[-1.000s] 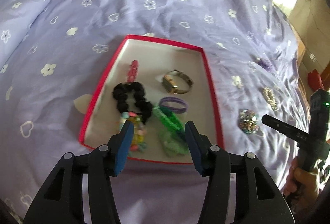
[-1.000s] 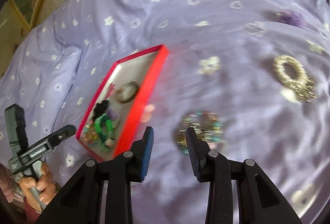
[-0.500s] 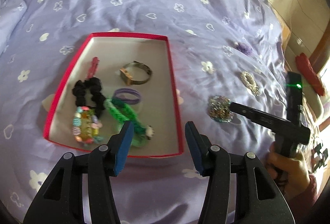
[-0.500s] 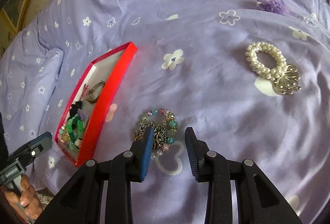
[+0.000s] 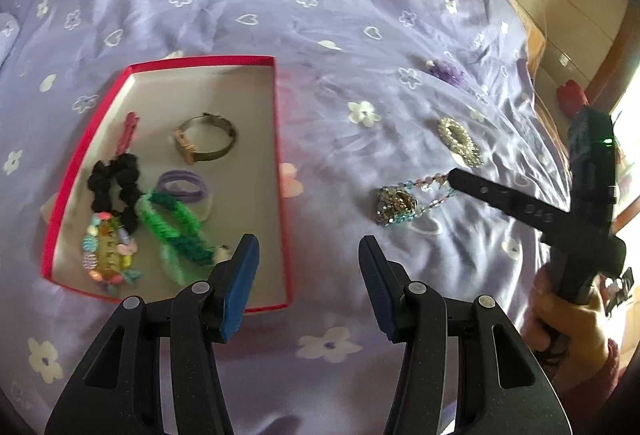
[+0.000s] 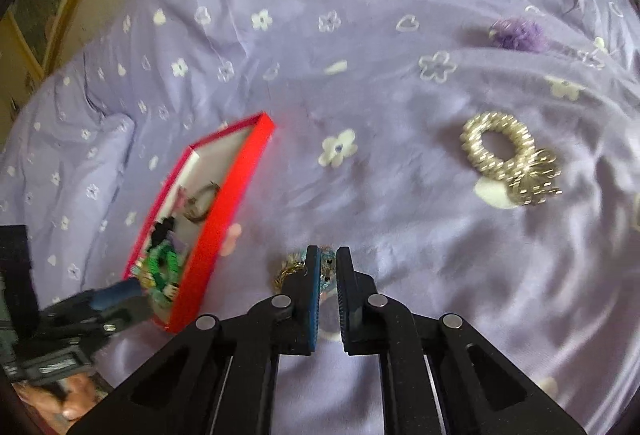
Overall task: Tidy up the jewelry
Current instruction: 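Grasp the crystal bead bracelet with the right tool while the left tool grasps the gold ring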
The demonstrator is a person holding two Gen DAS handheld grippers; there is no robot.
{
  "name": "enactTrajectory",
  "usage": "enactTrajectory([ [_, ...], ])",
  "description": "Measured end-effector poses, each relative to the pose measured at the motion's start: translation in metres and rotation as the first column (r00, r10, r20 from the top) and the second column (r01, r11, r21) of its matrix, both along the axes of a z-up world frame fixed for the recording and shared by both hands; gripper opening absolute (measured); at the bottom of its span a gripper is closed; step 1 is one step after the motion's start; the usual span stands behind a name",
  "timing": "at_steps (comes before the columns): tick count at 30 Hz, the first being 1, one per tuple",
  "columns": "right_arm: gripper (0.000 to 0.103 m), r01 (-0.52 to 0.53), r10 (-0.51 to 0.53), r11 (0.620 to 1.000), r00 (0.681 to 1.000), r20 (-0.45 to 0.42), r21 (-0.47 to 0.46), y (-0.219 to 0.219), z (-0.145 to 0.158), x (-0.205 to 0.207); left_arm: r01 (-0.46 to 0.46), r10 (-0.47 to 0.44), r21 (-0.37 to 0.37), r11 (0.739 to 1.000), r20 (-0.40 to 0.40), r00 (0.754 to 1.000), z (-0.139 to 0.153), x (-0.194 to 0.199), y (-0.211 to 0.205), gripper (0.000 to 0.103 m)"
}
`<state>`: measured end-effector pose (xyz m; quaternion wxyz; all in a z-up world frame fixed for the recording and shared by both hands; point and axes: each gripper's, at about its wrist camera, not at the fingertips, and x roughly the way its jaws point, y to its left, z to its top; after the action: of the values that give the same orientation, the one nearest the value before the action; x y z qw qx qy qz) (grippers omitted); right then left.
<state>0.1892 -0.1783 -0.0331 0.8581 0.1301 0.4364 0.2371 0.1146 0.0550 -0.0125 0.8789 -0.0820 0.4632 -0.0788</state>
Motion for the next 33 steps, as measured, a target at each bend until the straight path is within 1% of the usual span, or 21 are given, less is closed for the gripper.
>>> enactTrajectory([
  [3,0.007,0.024,-0.024,0.999,1.000,0.017,0.024,-0.015,0.010,-0.007,0.026,-0.026,-0.002,1.000,-0.002,1.000,-0.001,0.004,-0.012,0.051],
  [5,0.007,0.050,-0.052,0.997,0.998,0.031,0.055,-0.030,0.018,-0.012,0.046,-0.046,0.000,0.999,-0.005,0.999,-0.002,0.007,-0.022,0.051],
  [8,0.007,0.084,-0.088,0.994,0.994,0.061,0.068,-0.048,0.029,-0.018,0.070,-0.070,0.000,0.998,-0.008,0.998,-0.003,0.010,-0.034,0.051],
  [13,0.007,0.129,-0.133,0.989,0.989,0.060,0.072,-0.072,0.031,-0.021,0.115,-0.115,0.004,0.993,-0.018,0.993,-0.009,0.018,-0.057,0.051],
  [16,0.007,0.144,-0.148,0.986,0.988,0.045,0.081,-0.083,0.026,-0.022,0.149,-0.149,0.014,0.989,-0.019,0.989,-0.013,0.028,-0.073,0.050],
  [18,0.007,0.148,-0.151,0.985,0.988,0.031,0.093,-0.088,0.021,-0.022,0.172,-0.172,0.029,0.985,-0.016,0.985,-0.014,0.036,-0.085,0.047],
  [20,0.007,0.148,-0.151,0.984,0.988,0.024,0.101,-0.091,0.018,-0.023,0.196,-0.195,0.042,0.980,-0.018,0.981,-0.017,0.044,-0.096,0.034],
  [22,0.007,0.148,-0.150,0.983,0.988,0.017,0.106,-0.092,0.016,-0.023,0.215,-0.214,0.051,0.975,-0.027,0.976,-0.020,0.053,-0.106,0.030],
  [29,0.007,0.135,-0.137,0.983,0.991,0.003,0.123,-0.092,0.010,-0.022,0.257,-0.253,0.074,0.964,-0.060,0.966,-0.036,0.071,-0.127,0.029],
  [30,0.007,0.134,-0.136,0.983,0.991,0.000,0.126,-0.092,0.009,-0.022,0.263,-0.258,0.084,0.961,-0.066,0.964,-0.039,0.072,-0.129,0.027],
  [31,0.007,0.134,-0.135,0.983,0.991,-0.001,0.127,-0.092,0.009,-0.021,0.266,-0.259,0.095,0.959,-0.074,0.963,-0.043,0.073,-0.132,0.017],
  [33,0.007,0.133,-0.134,0.983,0.991,-0.002,0.129,-0.091,0.008,-0.022,0.265,-0.259,0.092,0.960,-0.072,0.963,-0.045,0.072,-0.130,0.016],
])
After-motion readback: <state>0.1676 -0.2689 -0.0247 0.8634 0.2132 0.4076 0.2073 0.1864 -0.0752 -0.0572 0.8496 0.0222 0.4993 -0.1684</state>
